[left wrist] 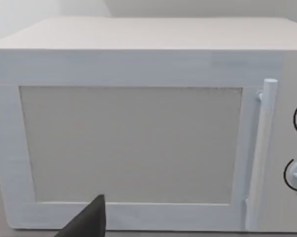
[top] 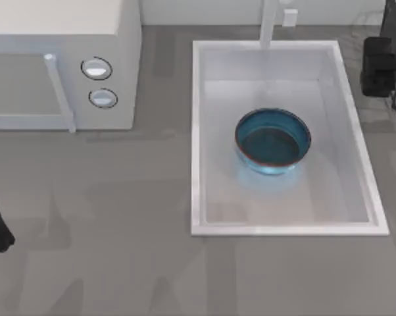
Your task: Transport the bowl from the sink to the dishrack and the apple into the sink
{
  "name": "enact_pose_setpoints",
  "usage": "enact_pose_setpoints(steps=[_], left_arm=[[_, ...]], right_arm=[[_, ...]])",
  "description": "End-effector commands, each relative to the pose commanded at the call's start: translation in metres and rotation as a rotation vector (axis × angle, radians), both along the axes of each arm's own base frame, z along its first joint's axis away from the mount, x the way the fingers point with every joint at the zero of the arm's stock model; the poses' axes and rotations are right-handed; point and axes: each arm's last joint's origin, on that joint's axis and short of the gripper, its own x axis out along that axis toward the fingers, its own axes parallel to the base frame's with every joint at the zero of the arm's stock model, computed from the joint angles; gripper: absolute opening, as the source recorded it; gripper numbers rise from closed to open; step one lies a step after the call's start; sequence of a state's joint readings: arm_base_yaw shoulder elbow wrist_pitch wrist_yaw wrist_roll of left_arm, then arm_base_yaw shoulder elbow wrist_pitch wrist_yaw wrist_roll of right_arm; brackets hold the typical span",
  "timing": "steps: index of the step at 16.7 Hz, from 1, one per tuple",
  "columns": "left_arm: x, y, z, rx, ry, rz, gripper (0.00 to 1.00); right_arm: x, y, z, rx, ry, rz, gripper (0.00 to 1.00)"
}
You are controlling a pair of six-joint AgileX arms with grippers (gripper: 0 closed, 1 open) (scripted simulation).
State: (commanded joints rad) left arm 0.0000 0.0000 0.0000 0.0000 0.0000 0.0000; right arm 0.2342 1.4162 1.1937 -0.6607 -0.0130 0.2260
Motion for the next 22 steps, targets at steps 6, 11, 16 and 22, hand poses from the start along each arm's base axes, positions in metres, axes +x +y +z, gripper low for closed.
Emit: enact_pose_setpoints(steps=[6,11,16,22], left_arm=[[0.0,0.0,0.0,0.0,0.0,0.0,1.0],[0.0,0.0,0.0,0.0,0.0,0.0,1.0],[0.0,0.0,0.0,0.0,0.0,0.0,1.0],[0.0,0.0,0.0,0.0,0.0,0.0,1.0]], right_arm=[[0.106,0.083,-0.069,-0.059,0.438,-0.001,1.0],[0.149,0.148,-0.122,-0.129,0.545,-0.024,1.0],[0.164,0.188,-0.142,-0.158,0.491,-0.042,1.0],[0.166,0.195,-0.144,-0.162,0.468,-0.047,1.0]])
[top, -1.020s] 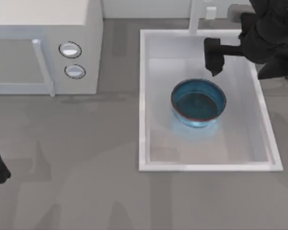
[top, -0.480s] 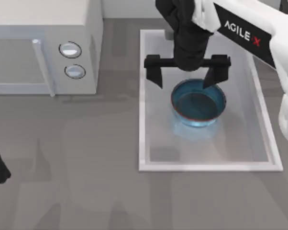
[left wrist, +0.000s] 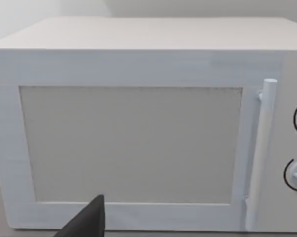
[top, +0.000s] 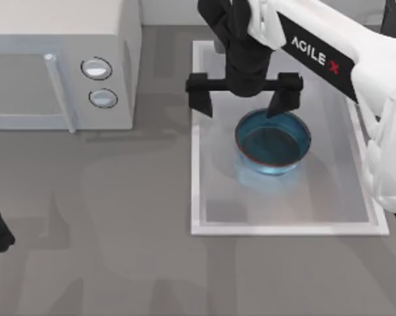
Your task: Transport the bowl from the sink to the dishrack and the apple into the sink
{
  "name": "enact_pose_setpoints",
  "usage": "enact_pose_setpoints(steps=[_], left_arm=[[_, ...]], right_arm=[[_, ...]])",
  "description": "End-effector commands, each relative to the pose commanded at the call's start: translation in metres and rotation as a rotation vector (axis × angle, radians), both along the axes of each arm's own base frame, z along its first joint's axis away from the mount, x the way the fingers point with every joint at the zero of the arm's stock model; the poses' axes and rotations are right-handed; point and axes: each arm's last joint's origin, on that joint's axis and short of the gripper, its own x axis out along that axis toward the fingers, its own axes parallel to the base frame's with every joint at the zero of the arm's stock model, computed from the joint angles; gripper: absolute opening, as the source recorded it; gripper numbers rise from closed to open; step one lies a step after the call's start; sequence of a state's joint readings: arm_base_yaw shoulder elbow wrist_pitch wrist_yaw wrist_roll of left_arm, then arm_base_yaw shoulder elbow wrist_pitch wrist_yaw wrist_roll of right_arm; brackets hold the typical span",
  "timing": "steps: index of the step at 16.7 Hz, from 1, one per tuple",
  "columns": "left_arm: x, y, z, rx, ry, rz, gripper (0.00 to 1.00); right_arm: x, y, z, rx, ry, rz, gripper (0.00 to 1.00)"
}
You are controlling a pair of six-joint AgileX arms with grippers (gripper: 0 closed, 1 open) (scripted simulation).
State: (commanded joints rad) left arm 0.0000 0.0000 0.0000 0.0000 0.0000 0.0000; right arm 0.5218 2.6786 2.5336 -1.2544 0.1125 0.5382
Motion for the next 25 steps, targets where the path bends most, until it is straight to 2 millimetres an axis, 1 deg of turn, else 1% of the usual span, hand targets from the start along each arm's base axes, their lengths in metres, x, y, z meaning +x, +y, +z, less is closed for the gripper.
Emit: enact_pose_setpoints(steps=[3,4,6,9,10,11,14,25], left_arm=[[0.0,0.0,0.0,0.0,0.0,0.0,1.0],[0.0,0.0,0.0,0.0,0.0,0.0,1.0],[0.0,0.0,0.0,0.0,0.0,0.0,1.0],[0.0,0.0,0.0,0.0,0.0,0.0,1.0],[0.0,0.0,0.0,0.0,0.0,0.0,1.0],[0.0,0.0,0.0,0.0,0.0,0.0,1.0],[0.0,0.0,0.0,0.0,0.0,0.0,1.0],[0.0,0.0,0.0,0.0,0.0,0.0,1.0]], right_arm=[[0.002,-0.002,-0.001,0.001,0.001,-0.003,1.0],[0.003,-0.001,-0.008,-0.001,0.002,0.0,1.0],[0.009,0.0,-0.034,-0.001,0.002,0.0,1.0],[0.018,0.001,-0.081,0.002,-0.004,0.0,1.0],[0.019,0.0,-0.092,0.001,-0.001,0.0,1.0],[0.02,0.0,-0.098,0.0,0.0,0.0,1.0],[0.02,0.0,-0.098,0.0,0.0,0.0,1.0],[0.02,0.0,-0.098,0.0,0.0,0.0,0.17]])
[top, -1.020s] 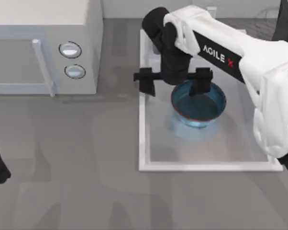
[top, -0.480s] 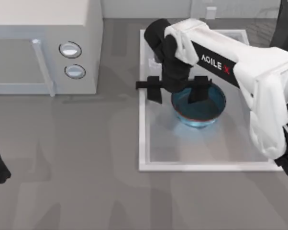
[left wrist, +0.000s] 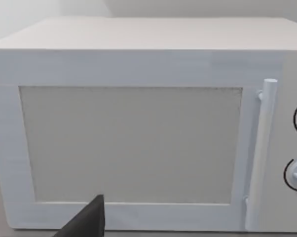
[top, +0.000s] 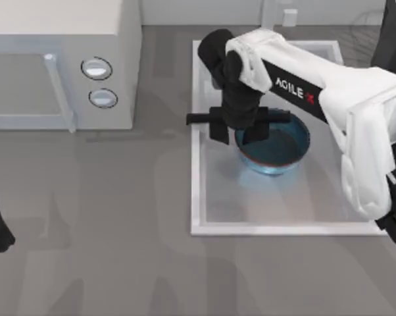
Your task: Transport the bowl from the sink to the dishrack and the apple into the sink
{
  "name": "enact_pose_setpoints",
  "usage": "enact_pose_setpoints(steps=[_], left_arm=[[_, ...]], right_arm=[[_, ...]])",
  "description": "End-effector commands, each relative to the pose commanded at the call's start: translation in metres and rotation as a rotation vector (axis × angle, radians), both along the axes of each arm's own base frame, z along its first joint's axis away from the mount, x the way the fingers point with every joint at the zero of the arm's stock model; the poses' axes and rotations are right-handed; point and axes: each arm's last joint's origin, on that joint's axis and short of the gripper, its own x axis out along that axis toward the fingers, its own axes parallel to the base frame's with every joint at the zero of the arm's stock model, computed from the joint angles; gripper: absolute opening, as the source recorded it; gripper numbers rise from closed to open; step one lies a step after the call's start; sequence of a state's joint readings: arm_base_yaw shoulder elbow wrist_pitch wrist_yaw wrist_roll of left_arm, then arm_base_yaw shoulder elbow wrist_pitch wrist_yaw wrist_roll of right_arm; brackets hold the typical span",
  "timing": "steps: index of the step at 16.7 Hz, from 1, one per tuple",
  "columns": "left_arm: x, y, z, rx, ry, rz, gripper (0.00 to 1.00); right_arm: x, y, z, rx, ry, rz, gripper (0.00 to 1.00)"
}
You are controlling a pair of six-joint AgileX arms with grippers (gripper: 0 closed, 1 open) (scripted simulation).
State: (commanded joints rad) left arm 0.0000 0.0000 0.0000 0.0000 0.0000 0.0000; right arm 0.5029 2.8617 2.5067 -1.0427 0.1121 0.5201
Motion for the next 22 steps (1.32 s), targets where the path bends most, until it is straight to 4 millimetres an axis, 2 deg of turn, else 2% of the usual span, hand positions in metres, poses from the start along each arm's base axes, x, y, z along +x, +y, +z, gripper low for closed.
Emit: enact_pose_setpoints(steps=[2,3,10,14,16,18,20,22], left_arm=[[0.0,0.0,0.0,0.0,0.0,0.0,1.0],[0.0,0.0,0.0,0.0,0.0,0.0,1.0],[0.0,0.0,0.0,0.0,0.0,0.0,1.0],[0.0,0.0,0.0,0.0,0.0,0.0,1.0],[0.0,0.0,0.0,0.0,0.0,0.0,1.0],[0.0,0.0,0.0,0.0,0.0,0.0,1.0],[0.0,0.0,0.0,0.0,0.0,0.0,1.0],[0.0,0.0,0.0,0.0,0.0,0.0,1.0]], right_arm=[[0.0,0.0,0.0,0.0,0.0,0.0,0.02],[0.0,0.0,0.0,0.0,0.0,0.0,0.0],[0.0,0.0,0.0,0.0,0.0,0.0,0.0],[-0.006,0.005,0.015,0.001,-0.002,-0.002,0.0],[-0.022,0.018,0.041,0.001,0.001,-0.002,0.0],[-0.046,0.032,0.078,0.002,0.003,-0.003,0.0],[-0.08,0.044,0.124,0.003,0.003,-0.004,0.0],[-0.123,0.049,0.172,0.005,0.003,-0.004,0.0]])
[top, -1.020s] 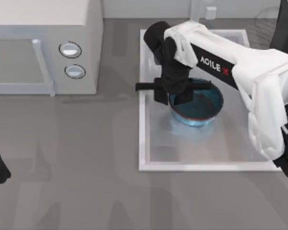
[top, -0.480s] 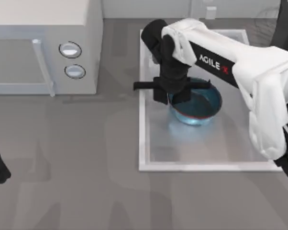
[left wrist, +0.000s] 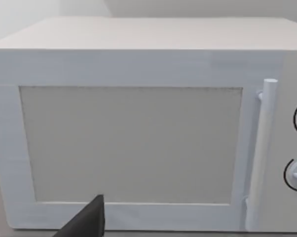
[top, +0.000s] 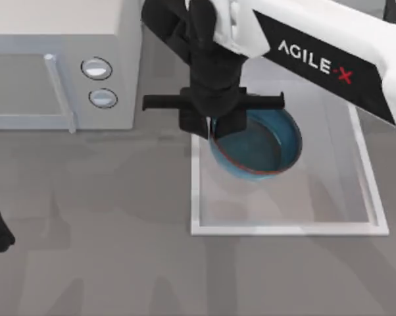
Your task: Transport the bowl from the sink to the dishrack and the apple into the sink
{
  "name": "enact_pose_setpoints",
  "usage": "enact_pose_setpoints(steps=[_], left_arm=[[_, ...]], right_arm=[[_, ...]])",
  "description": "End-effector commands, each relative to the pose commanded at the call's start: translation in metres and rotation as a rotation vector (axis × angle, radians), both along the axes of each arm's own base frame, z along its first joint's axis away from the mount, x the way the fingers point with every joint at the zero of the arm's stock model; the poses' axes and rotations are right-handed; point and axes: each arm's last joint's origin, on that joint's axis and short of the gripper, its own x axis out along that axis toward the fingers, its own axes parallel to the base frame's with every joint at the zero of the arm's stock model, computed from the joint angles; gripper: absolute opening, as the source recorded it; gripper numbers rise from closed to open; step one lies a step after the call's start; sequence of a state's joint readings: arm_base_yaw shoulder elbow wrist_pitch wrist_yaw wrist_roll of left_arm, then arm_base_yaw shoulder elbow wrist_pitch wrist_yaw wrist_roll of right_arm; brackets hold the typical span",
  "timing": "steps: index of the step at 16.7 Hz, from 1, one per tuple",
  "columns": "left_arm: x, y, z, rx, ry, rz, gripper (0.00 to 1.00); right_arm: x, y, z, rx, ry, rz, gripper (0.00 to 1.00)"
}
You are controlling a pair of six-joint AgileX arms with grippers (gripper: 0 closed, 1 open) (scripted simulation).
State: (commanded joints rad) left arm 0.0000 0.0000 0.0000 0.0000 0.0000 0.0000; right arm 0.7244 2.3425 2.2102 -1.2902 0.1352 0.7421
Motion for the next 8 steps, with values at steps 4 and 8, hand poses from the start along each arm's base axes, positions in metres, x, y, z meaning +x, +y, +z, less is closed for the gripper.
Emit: enact_pose_setpoints(steps=[4,8], left_arm=[[0.0,0.0,0.0,0.0,0.0,0.0,1.0],[0.0,0.0,0.0,0.0,0.0,0.0,1.0]], right_arm=[[-0.093,-0.014,0.083,0.007,-0.007,0.0,0.0],[-0.16,-0.04,0.124,0.004,-0.009,0.001,0.0]])
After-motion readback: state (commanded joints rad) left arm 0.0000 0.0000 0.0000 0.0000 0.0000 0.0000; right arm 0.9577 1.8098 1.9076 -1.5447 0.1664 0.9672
